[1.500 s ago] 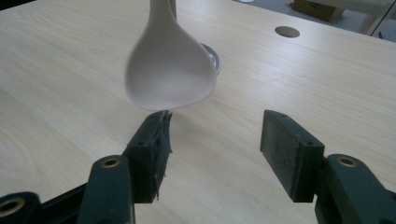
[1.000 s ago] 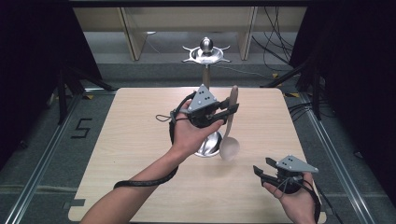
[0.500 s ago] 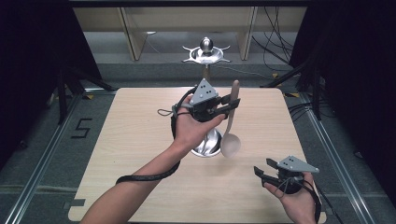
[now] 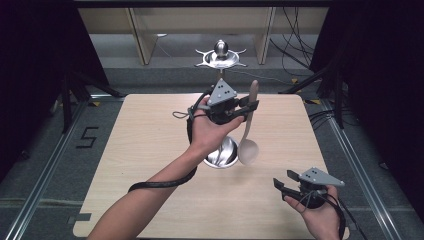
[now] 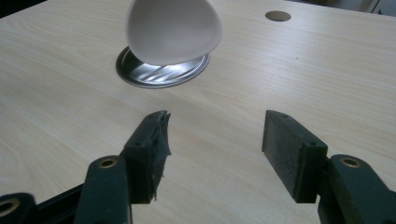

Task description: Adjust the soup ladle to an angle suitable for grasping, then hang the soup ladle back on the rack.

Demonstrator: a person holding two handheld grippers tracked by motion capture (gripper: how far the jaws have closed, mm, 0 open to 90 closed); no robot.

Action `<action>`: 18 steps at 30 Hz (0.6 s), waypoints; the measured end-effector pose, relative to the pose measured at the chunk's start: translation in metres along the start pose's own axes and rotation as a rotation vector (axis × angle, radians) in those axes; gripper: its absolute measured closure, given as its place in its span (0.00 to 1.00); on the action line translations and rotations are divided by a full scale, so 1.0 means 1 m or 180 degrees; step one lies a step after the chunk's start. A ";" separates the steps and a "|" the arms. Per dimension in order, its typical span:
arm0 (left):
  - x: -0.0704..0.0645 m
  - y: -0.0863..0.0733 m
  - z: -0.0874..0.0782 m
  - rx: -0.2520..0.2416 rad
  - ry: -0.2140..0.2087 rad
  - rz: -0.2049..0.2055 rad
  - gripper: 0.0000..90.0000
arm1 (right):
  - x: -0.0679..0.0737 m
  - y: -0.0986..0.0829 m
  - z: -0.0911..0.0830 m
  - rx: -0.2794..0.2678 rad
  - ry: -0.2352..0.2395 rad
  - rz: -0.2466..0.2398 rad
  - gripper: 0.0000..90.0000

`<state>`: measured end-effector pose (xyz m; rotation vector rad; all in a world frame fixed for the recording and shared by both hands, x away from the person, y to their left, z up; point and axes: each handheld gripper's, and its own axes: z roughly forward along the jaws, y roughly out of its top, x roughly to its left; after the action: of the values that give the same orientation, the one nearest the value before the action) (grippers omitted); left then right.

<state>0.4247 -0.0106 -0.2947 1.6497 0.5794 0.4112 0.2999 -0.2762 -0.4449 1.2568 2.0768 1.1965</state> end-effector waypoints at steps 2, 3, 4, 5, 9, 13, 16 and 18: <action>-0.001 0.000 0.001 -0.0003 0.0006 -0.0019 0.82 | 0.001 0.000 -0.002 0.0006 -0.0039 0.0057 0.46; -0.001 0.000 0.001 -0.0010 0.0011 -0.0026 0.82 | 0.002 -0.001 -0.002 0.0031 -0.0028 0.0171 0.46; -0.002 0.001 0.001 -0.0014 0.0018 -0.0013 0.82 | 0.001 -0.001 -0.002 0.0008 -0.0027 0.0103 0.46; -0.002 0.001 0.001 -0.0018 0.0019 -0.0004 0.82 | 0.000 -0.002 -0.002 0.0002 -0.0023 0.0109 0.46; -0.002 0.002 0.002 -0.0020 0.0028 -0.0012 0.82 | -0.001 -0.001 0.000 0.0051 0.0016 0.0136 0.46; 0.003 0.003 0.007 0.0014 0.0018 0.0079 0.82 | -0.001 0.000 0.001 0.0041 0.0044 0.0127 0.46; 0.004 0.004 0.009 0.0009 0.0060 0.0049 0.82 | -0.003 -0.002 0.000 0.0041 0.0038 0.0107 0.46; 0.003 0.004 0.010 0.0013 0.0094 0.0066 0.81 | -0.002 -0.004 -0.001 0.0036 0.0021 0.0168 0.46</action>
<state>0.4337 -0.0177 -0.2925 1.6571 0.5859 0.4504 0.2984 -0.2788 -0.4476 1.3222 2.0698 1.2150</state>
